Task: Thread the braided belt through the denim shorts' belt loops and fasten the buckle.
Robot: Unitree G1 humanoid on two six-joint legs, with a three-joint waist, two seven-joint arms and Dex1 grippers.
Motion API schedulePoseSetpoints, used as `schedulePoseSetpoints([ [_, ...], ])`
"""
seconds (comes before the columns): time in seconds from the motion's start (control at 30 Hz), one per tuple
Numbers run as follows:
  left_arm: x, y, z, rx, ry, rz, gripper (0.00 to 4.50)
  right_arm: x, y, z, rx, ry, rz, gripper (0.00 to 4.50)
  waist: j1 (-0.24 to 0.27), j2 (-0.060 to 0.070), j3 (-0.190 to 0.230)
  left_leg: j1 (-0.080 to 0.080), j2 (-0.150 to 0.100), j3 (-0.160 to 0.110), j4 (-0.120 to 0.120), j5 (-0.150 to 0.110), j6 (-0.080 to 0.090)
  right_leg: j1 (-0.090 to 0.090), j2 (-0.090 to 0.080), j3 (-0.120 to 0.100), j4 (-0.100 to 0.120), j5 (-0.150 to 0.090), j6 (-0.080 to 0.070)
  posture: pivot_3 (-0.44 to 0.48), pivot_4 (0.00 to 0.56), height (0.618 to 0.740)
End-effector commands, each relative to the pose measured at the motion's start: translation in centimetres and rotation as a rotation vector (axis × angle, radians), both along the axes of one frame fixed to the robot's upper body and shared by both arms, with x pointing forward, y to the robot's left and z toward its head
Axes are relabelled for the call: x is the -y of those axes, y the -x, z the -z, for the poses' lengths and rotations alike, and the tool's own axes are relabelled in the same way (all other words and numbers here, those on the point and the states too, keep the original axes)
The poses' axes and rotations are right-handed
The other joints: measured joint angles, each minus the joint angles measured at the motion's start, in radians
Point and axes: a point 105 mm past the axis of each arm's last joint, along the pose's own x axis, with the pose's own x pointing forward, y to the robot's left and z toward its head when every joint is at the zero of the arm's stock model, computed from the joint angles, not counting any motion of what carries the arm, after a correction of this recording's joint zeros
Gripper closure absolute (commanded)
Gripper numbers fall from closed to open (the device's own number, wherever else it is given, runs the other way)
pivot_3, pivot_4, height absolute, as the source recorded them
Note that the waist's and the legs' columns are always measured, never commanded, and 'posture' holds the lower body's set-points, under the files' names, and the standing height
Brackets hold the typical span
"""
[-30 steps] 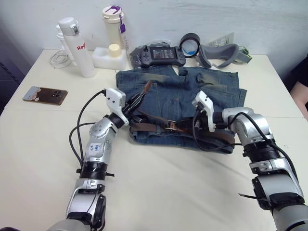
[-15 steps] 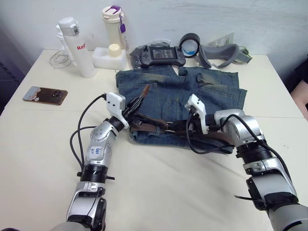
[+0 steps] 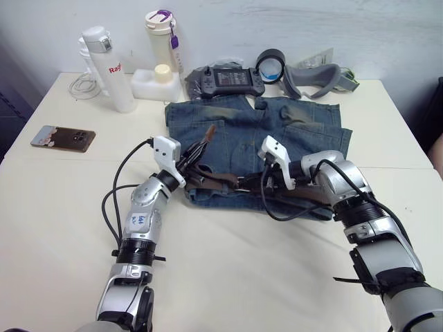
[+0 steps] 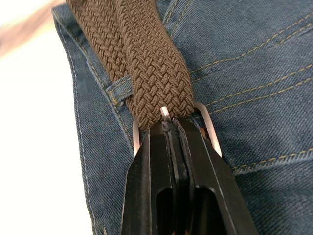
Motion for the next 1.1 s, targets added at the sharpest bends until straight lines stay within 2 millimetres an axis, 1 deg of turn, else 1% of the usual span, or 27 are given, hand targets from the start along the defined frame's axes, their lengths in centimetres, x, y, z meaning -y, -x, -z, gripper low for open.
schedulePoseSetpoints([
  [0.03,0.2,0.1,-1.7,0.057,0.021,0.022,4.5,-0.2,1.1,5.1,-0.116,0.168,-0.006,4.49,0.0,-0.003,-0.002,0.002,0.0,0.0,0.0,0.0,0.0,0.001,0.0,0.0,0.001,0.0,0.0,0.0,0.15,0.731],
  [0.17,0.3,0.0,-1.8,0.054,0.026,0.034,4.5,-0.1,1.7,7.4,-0.159,0.273,0.0,4.49,-0.001,-0.007,-0.005,0.006,0.001,0.001,-0.002,0.0,-0.001,0.005,0.0,0.0,0.001,0.0,0.0,0.0,0.15,0.731],
  [0.27,0.5,0.0,-1.7,0.047,0.03,0.049,4.5,-0.4,2.0,8.8,-0.179,0.319,0.006,4.49,-0.009,-0.011,-0.018,0.017,0.004,0.001,-0.003,-0.005,-0.005,0.015,0.0,0.001,-0.002,0.0,-0.001,0.0,0.15,0.731],
  [0.4,1.2,-0.1,-2.1,0.048,0.044,0.087,4.5,-0.2,3.0,10.9,-0.197,0.437,-0.039,4.49,-0.022,-0.011,-0.029,0.024,0.008,0.001,-0.004,-0.011,-0.009,0.02,0.001,-0.001,-0.003,0.0,-0.001,0.0,0.15,0.731],
  [0.5,1.8,-0.4,-3.2,0.064,0.061,0.121,4.5,0.3,3.5,12.1,-0.195,0.515,-0.068,4.49,-0.023,-0.011,-0.043,0.031,0.01,0.003,-0.006,-0.015,-0.012,0.023,0.001,-0.004,-0.003,-0.001,-0.001,0.0,0.15,0.731],
  [0.57,2.4,-0.7,-4.4,0.079,0.083,0.16,4.5,0.8,3.8,12.8,-0.189,0.563,-0.086,4.49,-0.022,-0.01,-0.049,0.035,0.011,0.003,-0.009,-0.015,-0.013,0.026,0.001,-0.006,-0.004,-0.001,-0.001,0.0,0.15,0.731],
  [0.6,3.0,-1.1,-5.2,0.089,0.095,0.187,4.5,0.9,3.8,13.1,-0.173,0.579,-0.092,4.49,-0.022,-0.01,-0.052,0.036,0.011,0.003,-0.01,-0.018,-0.017,0.028,0.001,-0.006,-0.006,-0.001,-0.002,0.0,0.15,0.731],
  [0.63,3.6,-1.4,-5.9,0.095,0.104,0.21,4.5,1.0,3.7,13.4,-0.141,0.604,-0.101,4.49,-0.021,-0.011,-0.056,0.044,0.011,0.003,-0.013,-0.019,-0.018,0.037,0.001,-0.006,-0.01,-0.001,-0.002,0.0,0.15,0.731],
  [0.67,3.9,-1.6,-6.3,0.099,0.108,0.224,4.5,1.1,3.6,13.6,-0.118,0.62,-0.106,4.49,-0.021,-0.011,-0.058,0.047,0.011,0.003,-0.015,-0.02,-0.018,0.04,0.001,-0.006,-0.012,-0.001,-0.002,0.0,0.15,0.731],
  [0.73,5.0,-2.1,-7.0,0.104,0.094,0.246,4.5,1.2,3.5,13.8,-0.055,0.666,-0.134,4.49,-0.021,-0.012,-0.062,0.049,0.011,0.003,-0.016,-0.021,-0.019,0.041,0.001,-0.005,-0.014,-0.001,-0.002,0.0,0.15,0.731],
  [0.83,8.9,-2.3,-8.1,0.1,0.067,0.36,4.5,0.1,4.4,13.7,-0.005,0.653,-0.196,4.49,-0.021,-0.016,-0.066,0.049,0.011,0.003,-0.017,-0.021,-0.019,0.041,0.001,-0.005,-0.015,-0.002,-0.003,0.0,0.15,0.731],
  [0.9,11.6,-2.0,-8.8,0.099,0.045,0.451,4.5,-0.2,5.1,13.8,0.02,0.655,-0.237,4.49,-0.02,-0.016,-0.066,0.049,0.011,0.003,-0.017,-0.021,-0.019,0.041,0.001,-0.004,-0.016,-0.002,-0.003,0.0,0.15,0.731],
  [0.93,12.4,-1.9,-9.1,0.1,0.037,0.479,4.5,-0.2,5.3,13.8,0.028,0.658,-0.251,4.49,-0.02,-0.015,-0.066,0.048,0.011,0.003,-0.017,-0.021,-0.019,0.041,0.001,-0.004,-0.018,-0.002,-0.003,0.0,0.15,0.731],
  [1.07,16.3,-0.6,-12.0,0.132,0.014,0.64,4.5,-0.8,7.0,14.1,0.039,0.651,-0.324,4.49,-0.019,-0.012,-0.063,0.044,0.011,0.004,-0.018,-0.021,-0.019,0.037,0.001,-0.004,-0.019,-0.002,-0.003,0.0,0.15,0.731],
  [1.1,17.0,-0.3,-12.5,0.139,0.006,0.67,4.5,-0.9,7.4,14.2,0.04,0.649,-0.339,4.49,-0.017,-0.012,-0.063,0.043,0.011,0.005,-0.018,-0.021,-0.019,0.037,0.001,-0.005,-0.019,-0.002,-0.003,0.0,0.15,0.731],
])
